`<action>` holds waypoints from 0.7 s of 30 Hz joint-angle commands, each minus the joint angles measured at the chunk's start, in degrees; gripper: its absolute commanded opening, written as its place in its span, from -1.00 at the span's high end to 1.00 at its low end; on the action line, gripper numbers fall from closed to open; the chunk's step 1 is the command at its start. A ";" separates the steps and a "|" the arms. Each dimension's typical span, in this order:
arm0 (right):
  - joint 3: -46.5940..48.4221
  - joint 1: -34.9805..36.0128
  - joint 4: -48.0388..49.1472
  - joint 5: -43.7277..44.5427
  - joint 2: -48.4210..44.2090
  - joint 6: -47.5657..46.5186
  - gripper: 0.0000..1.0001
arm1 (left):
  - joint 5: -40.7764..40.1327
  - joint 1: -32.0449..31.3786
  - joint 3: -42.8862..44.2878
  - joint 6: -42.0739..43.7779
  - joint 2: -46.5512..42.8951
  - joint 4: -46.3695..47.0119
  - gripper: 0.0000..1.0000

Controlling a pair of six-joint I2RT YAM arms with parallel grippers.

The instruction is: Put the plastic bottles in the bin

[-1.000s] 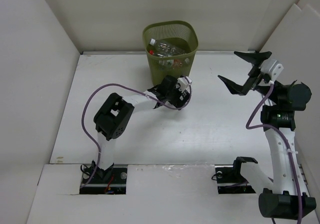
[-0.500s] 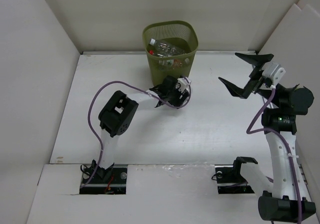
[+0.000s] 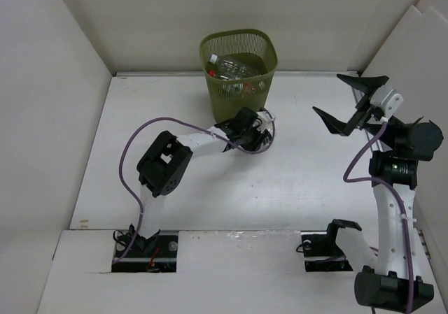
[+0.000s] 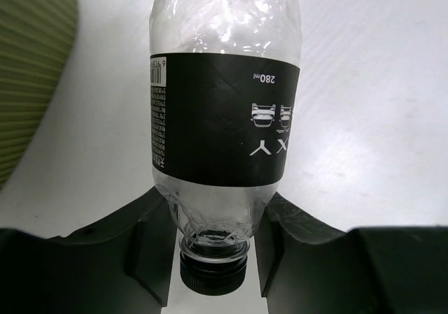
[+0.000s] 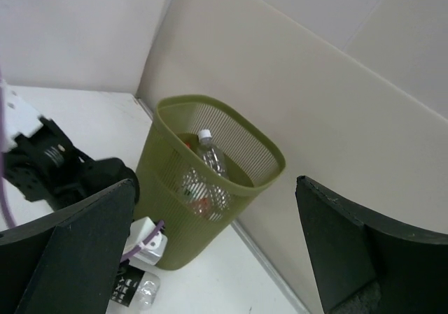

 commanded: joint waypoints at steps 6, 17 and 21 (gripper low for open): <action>-0.94 -1.86 2.25 -2.53 1.50 3.96 -1.00 | -12.56 -12.14 1.76 -8.89 -17.64 1.51 1.00; 6.08 -1.86 2.25 -3.23 -1.57 6.77 -1.00 | -28.65 -16.38 8.43 -12.77 -25.29 -0.59 1.00; 8.03 -1.86 2.25 -3.85 -1.58 7.90 -1.00 | -31.02 -15.14 10.11 -10.50 -28.96 -0.87 1.00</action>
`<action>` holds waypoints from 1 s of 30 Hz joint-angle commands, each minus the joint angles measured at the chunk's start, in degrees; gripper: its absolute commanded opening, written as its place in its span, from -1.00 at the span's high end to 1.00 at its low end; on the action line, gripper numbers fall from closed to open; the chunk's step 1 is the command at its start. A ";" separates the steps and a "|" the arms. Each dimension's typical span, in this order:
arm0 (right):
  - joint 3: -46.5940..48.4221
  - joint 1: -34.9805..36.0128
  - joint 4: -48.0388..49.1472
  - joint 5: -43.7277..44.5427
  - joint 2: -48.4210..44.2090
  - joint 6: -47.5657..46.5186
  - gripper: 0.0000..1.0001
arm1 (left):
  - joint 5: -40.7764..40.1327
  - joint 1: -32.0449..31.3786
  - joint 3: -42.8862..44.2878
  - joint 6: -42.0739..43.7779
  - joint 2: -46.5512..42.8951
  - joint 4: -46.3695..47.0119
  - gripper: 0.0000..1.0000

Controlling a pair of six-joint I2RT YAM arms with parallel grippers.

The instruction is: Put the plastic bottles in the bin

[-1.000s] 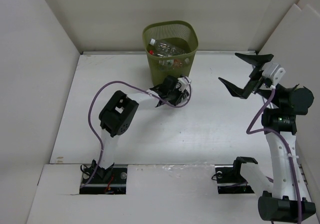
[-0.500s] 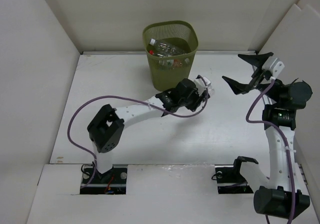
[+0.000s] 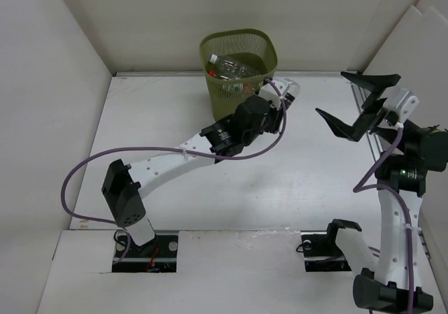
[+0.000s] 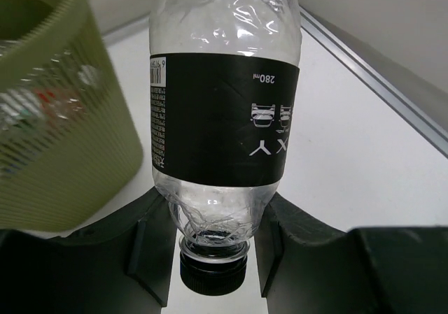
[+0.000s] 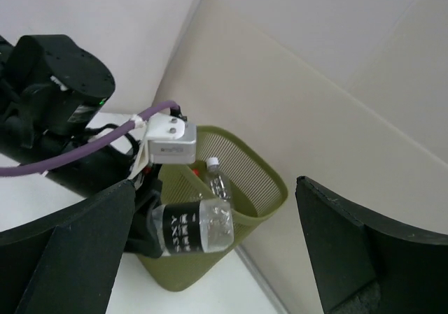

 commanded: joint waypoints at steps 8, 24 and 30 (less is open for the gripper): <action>-6.62 7.94 33.61 1.70 9.43 26.10 -1.00 | -6.90 1.43 -11.41 7.53 -18.07 17.98 1.00; 5.60 25.87 50.34 5.48 30.29 32.92 -1.00 | 5.66 0.20 -21.51 12.90 -27.12 28.96 1.00; 5.60 30.79 55.36 8.11 32.93 36.70 -1.00 | 6.19 -0.94 -23.36 13.52 -28.88 31.17 1.00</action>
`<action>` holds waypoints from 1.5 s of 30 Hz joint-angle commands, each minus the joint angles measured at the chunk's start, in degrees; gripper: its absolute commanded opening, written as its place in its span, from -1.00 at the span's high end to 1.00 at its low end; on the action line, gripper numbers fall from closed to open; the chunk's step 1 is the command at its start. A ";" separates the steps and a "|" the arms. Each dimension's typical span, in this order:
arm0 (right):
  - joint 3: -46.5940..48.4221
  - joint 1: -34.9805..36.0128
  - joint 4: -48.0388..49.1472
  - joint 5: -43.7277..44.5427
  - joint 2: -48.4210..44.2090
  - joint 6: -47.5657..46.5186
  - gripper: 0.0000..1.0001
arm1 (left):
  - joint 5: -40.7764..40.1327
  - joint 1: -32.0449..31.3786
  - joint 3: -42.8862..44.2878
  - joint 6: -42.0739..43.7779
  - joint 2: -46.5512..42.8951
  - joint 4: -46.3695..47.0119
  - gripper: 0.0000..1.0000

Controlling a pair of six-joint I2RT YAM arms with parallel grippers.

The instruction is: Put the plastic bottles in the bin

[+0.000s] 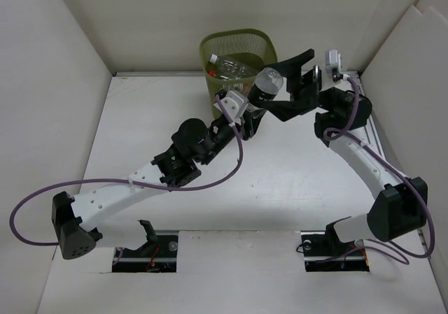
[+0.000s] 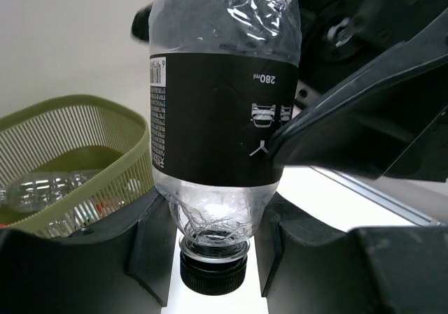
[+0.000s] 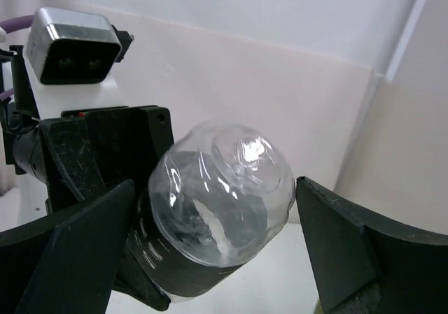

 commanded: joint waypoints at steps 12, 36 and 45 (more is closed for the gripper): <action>6.16 4.21 9.62 3.29 3.05 3.97 0.99 | -0.79 -0.46 1.26 0.93 -1.53 2.63 0.62; 59.03 -3.70 -23.59 5.22 46.35 -18.18 -0.29 | -26.98 -0.46 -2.87 -29.20 -6.90 -26.70 -1.00; 55.22 -5.45 -34.27 5.23 40.35 -25.98 -1.00 | -30.07 3.49 -0.50 -39.05 -10.32 -43.06 -1.00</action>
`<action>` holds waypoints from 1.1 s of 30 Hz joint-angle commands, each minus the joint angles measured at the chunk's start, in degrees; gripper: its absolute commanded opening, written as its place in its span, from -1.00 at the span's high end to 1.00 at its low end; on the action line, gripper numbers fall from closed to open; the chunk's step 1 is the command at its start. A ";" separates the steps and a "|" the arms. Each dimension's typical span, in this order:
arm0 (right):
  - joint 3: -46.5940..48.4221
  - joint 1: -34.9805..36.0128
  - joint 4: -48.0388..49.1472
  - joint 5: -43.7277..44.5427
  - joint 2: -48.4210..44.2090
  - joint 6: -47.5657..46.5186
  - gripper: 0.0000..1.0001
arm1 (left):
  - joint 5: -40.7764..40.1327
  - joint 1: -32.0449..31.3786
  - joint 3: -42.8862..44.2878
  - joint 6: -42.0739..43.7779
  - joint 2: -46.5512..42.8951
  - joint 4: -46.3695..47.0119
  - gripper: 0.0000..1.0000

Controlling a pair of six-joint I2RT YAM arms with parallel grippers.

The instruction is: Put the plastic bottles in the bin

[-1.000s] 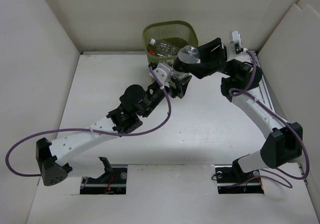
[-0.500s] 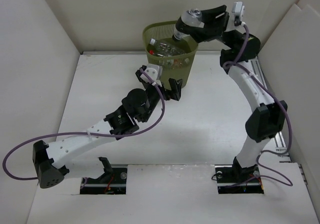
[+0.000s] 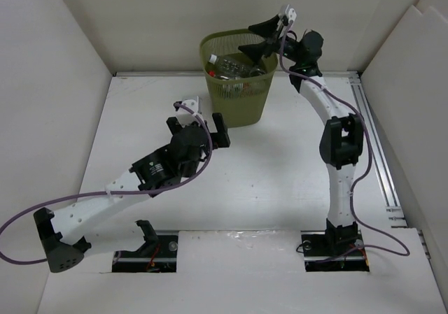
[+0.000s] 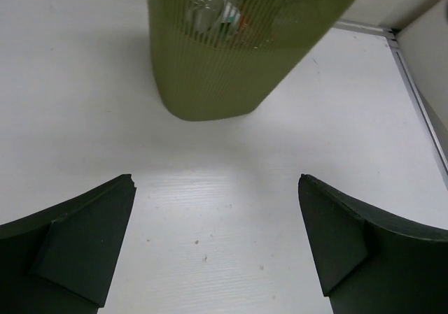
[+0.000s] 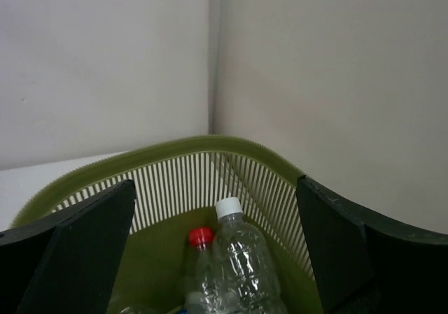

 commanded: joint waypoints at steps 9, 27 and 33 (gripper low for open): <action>-16.11 -6.49 -24.53 1.87 -29.23 -24.88 -1.00 | -1.91 1.77 2.47 -7.56 3.03 -5.96 -1.00; -39.59 13.36 -74.69 64.41 -81.52 -61.75 -1.00 | 10.13 27.50 17.93 -0.09 4.62 -14.67 -1.00; -42.31 18.47 -90.00 78.94 -94.44 -57.60 -1.00 | 4.16 27.52 16.54 -3.68 -4.51 -19.93 -1.00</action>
